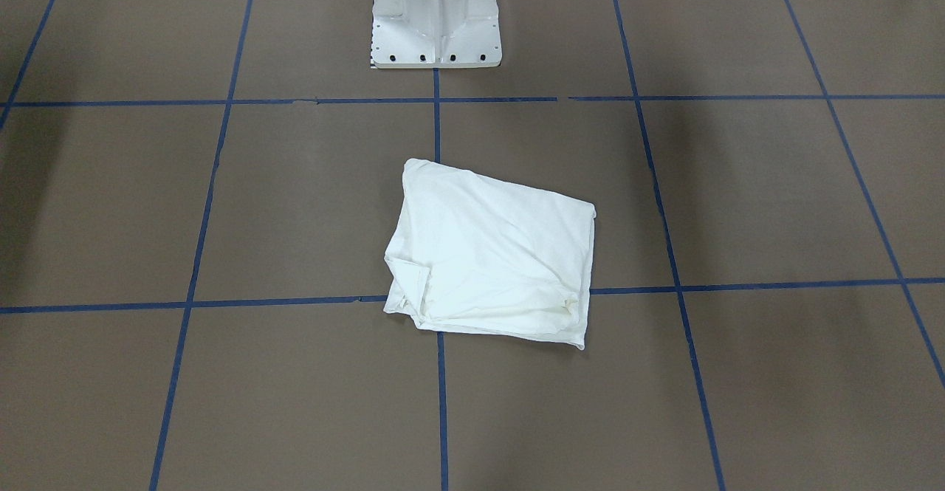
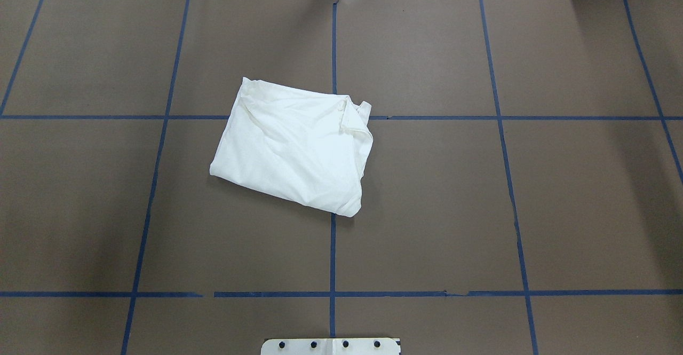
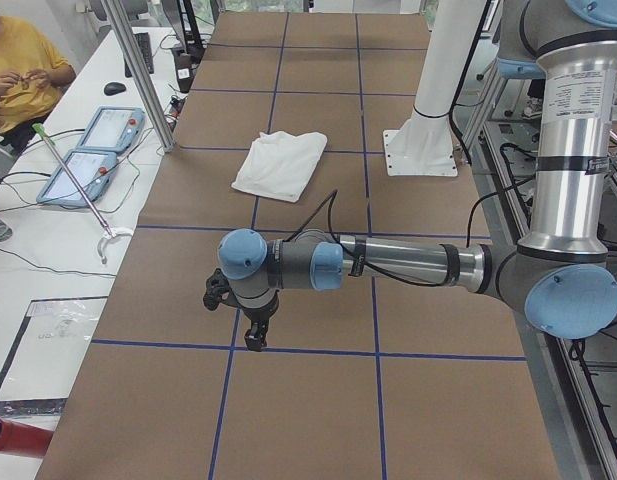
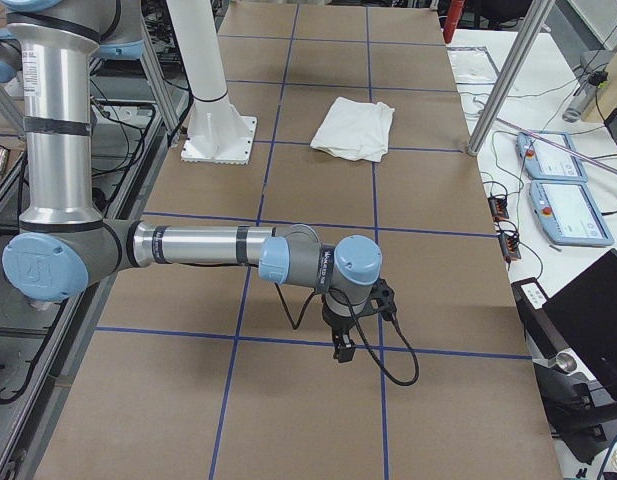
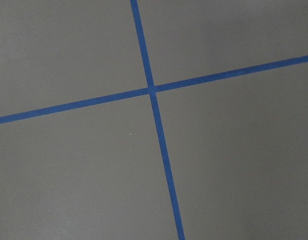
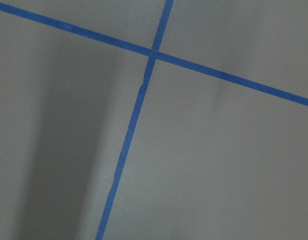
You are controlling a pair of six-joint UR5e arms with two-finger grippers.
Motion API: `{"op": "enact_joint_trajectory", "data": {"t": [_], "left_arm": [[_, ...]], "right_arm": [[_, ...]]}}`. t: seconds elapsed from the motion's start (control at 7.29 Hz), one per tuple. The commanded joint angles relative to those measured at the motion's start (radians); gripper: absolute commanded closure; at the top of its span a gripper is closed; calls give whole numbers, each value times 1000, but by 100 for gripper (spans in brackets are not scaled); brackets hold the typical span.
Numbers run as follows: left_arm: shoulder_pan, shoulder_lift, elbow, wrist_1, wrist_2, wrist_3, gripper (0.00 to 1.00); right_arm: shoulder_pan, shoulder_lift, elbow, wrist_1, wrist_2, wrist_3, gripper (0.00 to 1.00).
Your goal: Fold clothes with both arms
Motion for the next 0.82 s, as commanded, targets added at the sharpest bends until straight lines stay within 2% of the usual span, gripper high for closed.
{"op": "enact_joint_trajectory", "data": {"t": [0.0,0.69], "left_arm": [[-2,8,-2,-3,17,2,0],[-5,26,-3,-2,36,-1,0]], "right_arm": [[0,-12,-3,-1,0,8,0],[0,-12,-2,3,0,8,0]]}}
